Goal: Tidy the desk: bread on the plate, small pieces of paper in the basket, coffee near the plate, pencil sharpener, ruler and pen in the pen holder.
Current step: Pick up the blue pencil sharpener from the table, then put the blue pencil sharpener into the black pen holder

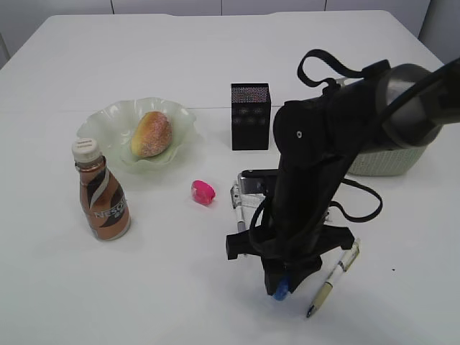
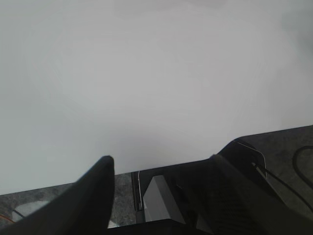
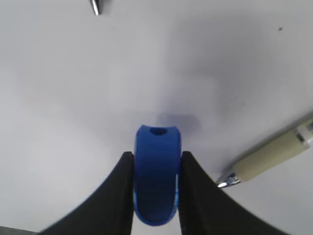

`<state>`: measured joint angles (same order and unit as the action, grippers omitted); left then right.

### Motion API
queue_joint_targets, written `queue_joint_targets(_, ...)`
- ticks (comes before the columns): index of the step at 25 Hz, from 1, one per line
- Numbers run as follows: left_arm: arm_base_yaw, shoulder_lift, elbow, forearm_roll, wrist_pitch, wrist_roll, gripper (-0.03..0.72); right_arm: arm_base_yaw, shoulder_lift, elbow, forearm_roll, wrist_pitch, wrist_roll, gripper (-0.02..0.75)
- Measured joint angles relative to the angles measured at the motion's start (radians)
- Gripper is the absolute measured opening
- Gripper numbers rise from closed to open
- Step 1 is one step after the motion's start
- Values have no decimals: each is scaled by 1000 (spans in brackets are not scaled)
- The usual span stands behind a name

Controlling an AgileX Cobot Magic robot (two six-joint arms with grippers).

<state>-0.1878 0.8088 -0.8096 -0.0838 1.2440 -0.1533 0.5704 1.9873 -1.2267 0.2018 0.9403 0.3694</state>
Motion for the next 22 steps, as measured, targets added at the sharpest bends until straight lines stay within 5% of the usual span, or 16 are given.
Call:
queue_joint_targets(9, 0, 0, 0, 0, 0, 0, 433, -3, -131, -7, -289, -104, -86, 203)
queue_joint_targets(22, 0, 0, 0, -4, 0, 0, 433, -26, -296, -7, -527, -620, -90, 202)
